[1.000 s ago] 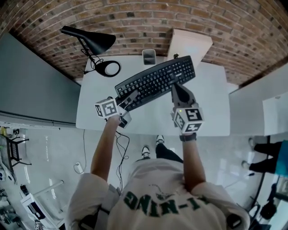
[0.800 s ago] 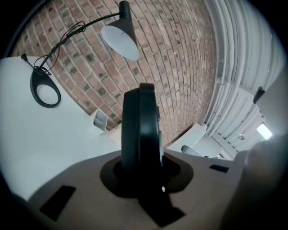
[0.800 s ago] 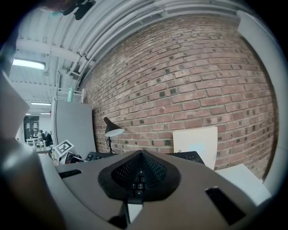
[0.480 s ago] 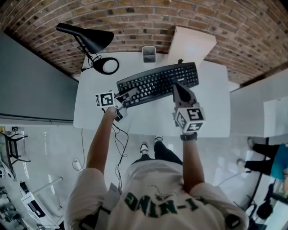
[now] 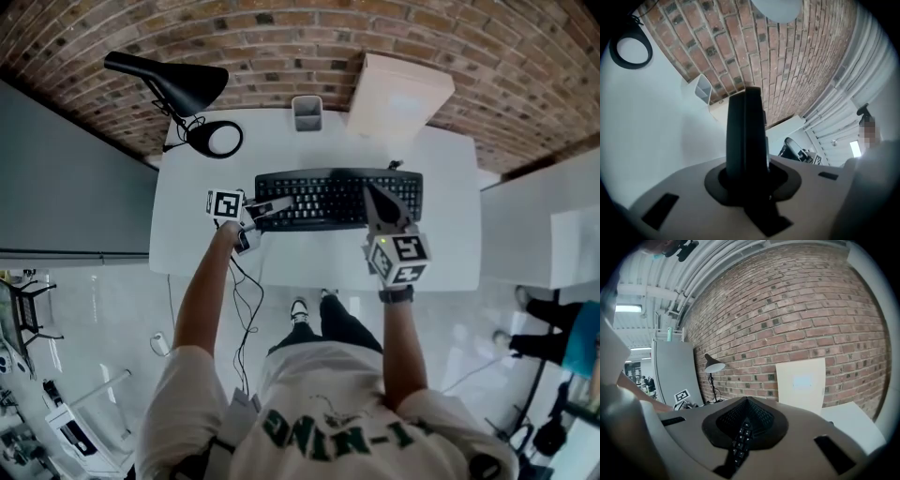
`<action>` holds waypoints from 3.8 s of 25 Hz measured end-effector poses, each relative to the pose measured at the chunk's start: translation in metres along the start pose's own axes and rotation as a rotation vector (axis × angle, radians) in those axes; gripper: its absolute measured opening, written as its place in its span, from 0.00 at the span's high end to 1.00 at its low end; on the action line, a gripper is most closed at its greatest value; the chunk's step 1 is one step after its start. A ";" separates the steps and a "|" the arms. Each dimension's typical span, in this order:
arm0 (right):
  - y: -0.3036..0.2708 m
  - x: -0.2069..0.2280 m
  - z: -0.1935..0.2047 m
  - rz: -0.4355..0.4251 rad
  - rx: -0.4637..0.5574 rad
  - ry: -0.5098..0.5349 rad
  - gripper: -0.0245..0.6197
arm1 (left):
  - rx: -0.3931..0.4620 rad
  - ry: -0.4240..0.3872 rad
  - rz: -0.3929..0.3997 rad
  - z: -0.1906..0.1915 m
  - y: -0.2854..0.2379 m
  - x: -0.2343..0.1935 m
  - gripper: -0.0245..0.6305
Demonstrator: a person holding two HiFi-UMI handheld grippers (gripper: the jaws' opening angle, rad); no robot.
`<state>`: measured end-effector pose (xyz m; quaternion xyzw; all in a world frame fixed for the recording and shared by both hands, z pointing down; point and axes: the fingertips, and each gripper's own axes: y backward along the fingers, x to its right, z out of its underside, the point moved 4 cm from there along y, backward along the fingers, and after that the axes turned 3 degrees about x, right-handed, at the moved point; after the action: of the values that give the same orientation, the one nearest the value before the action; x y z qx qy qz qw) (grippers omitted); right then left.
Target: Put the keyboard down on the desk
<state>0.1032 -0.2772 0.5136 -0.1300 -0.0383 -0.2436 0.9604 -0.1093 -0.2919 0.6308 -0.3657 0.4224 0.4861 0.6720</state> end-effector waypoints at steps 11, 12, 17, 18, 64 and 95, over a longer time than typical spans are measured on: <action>-0.010 0.013 0.035 -0.017 -0.093 -0.044 0.96 | -0.153 0.045 -0.098 0.017 -0.004 -0.061 0.84; -0.011 0.015 0.039 -0.013 -0.106 -0.053 0.96 | -0.163 0.053 -0.107 0.018 -0.003 -0.066 0.84; -0.019 0.019 0.055 -0.019 -0.144 -0.086 0.96 | -0.218 0.166 -0.055 0.036 -0.005 -0.080 0.84; -0.020 0.019 0.057 -0.024 -0.147 -0.087 0.96 | -0.228 0.172 -0.054 0.038 -0.006 -0.081 0.84; -0.021 -0.028 0.083 -0.122 -0.206 -0.087 0.96 | -0.072 -0.102 -0.710 0.069 0.024 -0.125 0.45; -0.003 -0.038 0.069 0.012 -0.148 -0.045 0.96 | 0.174 -0.504 -0.902 0.031 0.046 -0.026 0.37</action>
<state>0.0680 -0.2441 0.5756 -0.2063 -0.0409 -0.2370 0.9485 -0.1511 -0.2609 0.6629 -0.3257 0.0868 0.1843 0.9233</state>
